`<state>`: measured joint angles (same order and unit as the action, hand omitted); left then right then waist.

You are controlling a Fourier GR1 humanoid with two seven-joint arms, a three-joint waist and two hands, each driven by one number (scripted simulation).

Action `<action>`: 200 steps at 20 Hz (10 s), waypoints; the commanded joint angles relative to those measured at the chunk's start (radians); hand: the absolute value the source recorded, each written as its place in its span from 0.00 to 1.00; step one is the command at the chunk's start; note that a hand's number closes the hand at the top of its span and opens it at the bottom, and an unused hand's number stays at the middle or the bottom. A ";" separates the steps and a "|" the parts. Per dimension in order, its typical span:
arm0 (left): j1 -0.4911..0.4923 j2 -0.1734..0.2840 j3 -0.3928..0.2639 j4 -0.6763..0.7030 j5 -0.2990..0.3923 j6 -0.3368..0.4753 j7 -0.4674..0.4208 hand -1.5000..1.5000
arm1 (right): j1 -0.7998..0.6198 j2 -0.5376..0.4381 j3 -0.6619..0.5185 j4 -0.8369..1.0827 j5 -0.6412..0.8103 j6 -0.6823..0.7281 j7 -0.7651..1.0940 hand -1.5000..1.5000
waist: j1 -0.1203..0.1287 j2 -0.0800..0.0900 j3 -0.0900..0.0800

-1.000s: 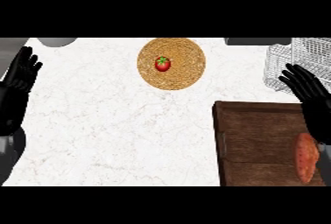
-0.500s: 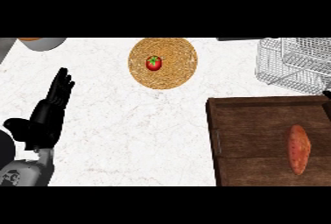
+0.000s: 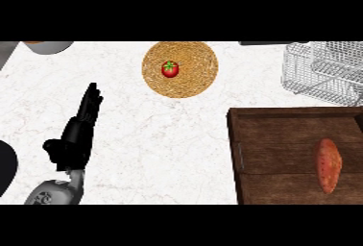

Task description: Pick the sweet potato from the tray and place it in the tiered basket

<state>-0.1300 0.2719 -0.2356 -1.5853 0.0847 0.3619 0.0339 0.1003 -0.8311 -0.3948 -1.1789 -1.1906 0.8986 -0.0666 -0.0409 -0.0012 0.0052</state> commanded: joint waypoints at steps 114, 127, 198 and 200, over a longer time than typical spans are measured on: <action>-0.034 -0.230 0.171 0.019 -0.220 -0.193 0.034 0.50 | -0.025 0.251 0.169 -0.453 2.024 -0.204 -0.328 0.00 | 0.038 0.001 -0.005; 0.006 -0.247 0.155 0.008 -0.250 -0.195 0.005 0.50 | -0.074 0.345 0.174 -0.325 2.072 -0.371 -0.361 1.00 | 0.041 0.001 -0.005; -0.050 -0.236 0.169 0.037 -0.260 -0.188 0.016 0.50 | -1.212 0.176 -0.148 0.402 2.470 -0.634 0.689 1.00 | 0.058 0.008 -0.005; 0.002 -0.261 0.131 0.027 -0.270 -0.184 -0.023 0.50 | -1.226 0.205 -0.205 0.430 2.438 -0.731 0.733 0.00 | 0.070 0.011 -0.004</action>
<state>-0.1521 0.0245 -0.0845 -1.5573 -0.1758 0.1735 0.0386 -1.0996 -0.6328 -0.5153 -0.8163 1.2929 0.2593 0.6110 0.0185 0.0068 0.0008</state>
